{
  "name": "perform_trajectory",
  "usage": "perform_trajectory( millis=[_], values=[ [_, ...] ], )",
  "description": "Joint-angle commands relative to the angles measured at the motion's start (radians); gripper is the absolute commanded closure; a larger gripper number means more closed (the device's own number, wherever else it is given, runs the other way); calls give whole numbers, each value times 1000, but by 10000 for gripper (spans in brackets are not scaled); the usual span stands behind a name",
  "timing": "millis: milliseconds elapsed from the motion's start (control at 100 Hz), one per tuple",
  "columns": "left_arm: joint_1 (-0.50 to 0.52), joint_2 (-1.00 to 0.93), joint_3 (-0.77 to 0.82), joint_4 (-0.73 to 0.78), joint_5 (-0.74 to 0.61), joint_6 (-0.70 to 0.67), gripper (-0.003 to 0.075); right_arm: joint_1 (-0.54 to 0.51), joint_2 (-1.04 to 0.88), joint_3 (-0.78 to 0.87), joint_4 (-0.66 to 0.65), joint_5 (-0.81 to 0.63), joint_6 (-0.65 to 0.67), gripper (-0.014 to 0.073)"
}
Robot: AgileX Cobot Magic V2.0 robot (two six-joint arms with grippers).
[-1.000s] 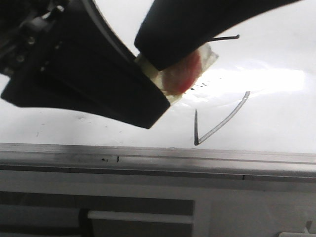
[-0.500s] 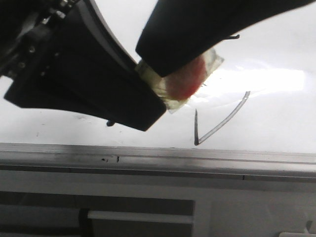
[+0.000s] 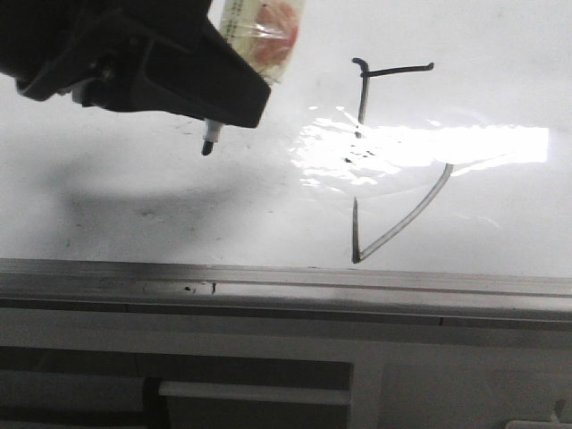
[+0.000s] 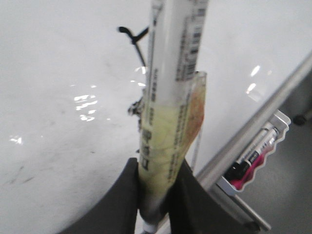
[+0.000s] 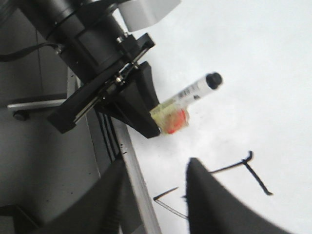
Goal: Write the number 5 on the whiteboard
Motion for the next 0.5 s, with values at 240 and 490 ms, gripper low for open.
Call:
perform_trajectory(
  millis=[240, 490],
  values=[
    [0, 103, 0, -260, -260, -31, 741, -3, -133, -32, -41, 88, 34, 656],
    [0, 176, 0, -333, -288, -31, 741, -3, -133, -28, -41, 90, 79, 656]
  ],
)
